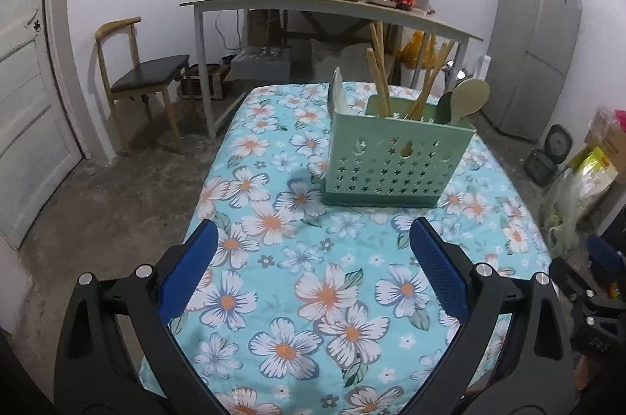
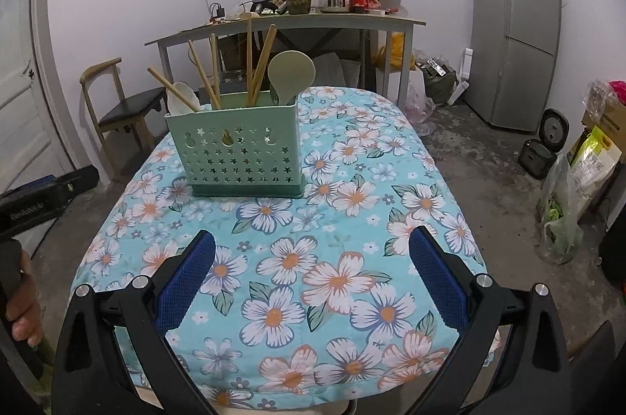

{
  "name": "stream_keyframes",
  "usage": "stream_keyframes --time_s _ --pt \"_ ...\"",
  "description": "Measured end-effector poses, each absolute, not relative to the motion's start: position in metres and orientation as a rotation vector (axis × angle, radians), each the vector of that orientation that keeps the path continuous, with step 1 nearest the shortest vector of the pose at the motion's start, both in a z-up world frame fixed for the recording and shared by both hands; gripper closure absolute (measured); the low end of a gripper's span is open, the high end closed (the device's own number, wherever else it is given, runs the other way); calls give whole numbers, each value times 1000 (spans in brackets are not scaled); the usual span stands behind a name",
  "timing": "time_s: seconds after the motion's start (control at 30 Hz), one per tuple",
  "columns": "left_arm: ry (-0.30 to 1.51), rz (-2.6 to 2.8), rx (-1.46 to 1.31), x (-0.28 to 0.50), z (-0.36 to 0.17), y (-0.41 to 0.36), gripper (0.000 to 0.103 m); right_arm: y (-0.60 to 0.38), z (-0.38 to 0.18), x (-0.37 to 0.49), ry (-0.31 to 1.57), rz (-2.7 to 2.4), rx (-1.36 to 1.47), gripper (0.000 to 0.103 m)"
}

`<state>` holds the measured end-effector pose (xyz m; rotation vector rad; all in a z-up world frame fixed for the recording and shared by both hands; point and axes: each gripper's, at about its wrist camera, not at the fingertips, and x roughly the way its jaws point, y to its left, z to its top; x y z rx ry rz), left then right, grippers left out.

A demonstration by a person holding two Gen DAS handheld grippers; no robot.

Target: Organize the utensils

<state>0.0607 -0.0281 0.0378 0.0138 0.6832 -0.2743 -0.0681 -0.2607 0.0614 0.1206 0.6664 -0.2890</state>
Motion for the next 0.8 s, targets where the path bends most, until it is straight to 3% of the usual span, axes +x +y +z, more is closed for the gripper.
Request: stream_keyframes --time_s 0.8 --pt "733 -176 76 68 26 -45 8 -276 54 -58 716 -215 174 6"
